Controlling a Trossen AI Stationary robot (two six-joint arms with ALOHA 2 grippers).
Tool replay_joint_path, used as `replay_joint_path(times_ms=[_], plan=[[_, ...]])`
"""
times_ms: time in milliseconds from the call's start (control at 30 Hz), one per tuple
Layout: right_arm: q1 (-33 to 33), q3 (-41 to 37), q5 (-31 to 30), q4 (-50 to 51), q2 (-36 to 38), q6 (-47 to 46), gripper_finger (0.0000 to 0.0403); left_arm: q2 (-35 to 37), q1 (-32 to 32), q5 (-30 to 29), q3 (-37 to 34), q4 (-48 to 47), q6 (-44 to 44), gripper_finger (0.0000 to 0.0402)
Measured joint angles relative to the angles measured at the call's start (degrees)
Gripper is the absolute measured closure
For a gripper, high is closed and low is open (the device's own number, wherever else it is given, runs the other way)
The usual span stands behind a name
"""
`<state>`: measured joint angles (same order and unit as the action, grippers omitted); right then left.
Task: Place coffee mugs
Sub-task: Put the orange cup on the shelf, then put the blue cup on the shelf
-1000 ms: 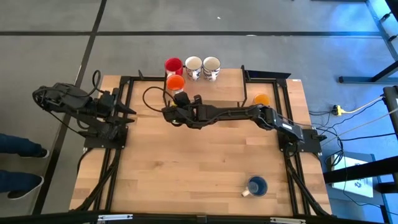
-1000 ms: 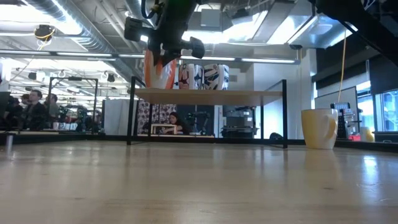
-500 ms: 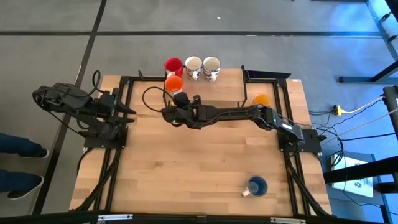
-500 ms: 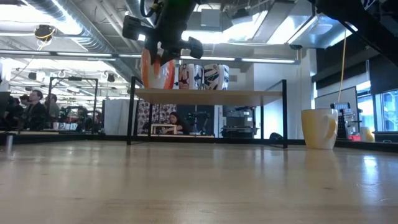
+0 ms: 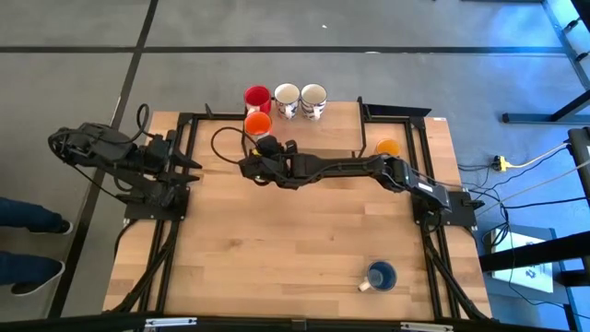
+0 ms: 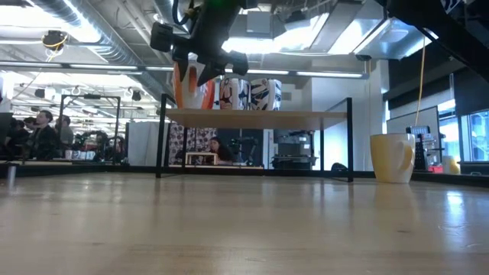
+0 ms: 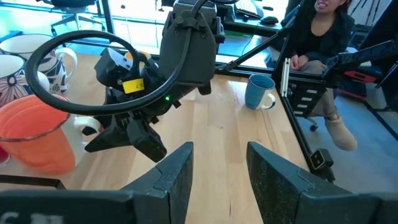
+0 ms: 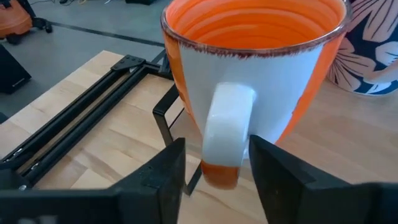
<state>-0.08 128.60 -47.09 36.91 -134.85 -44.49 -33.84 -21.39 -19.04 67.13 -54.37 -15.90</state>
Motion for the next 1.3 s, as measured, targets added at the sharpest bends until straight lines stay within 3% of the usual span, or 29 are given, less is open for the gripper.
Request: replay_joint_path(times_ms=[900, 1100, 1300], plan=[[0.16, 6.36, 1.85, 7.78, 2.41, 3.52, 0.0224, 0.0, -0.01, 0.01, 0.02, -0.06, 0.0, 0.0257], [3.42, 6.38, 1.29, 9.18, 5.24, 3.5, 0.0224, 0.0, -0.01, 0.01, 0.02, -0.04, 0.0, 0.0257], [10.21, 6.4, 2.51, 19.42, 9.32, -0.59, 0.0224, 0.02, 0.01, 0.01, 0.02, -0.06, 0.0, 0.0257]])
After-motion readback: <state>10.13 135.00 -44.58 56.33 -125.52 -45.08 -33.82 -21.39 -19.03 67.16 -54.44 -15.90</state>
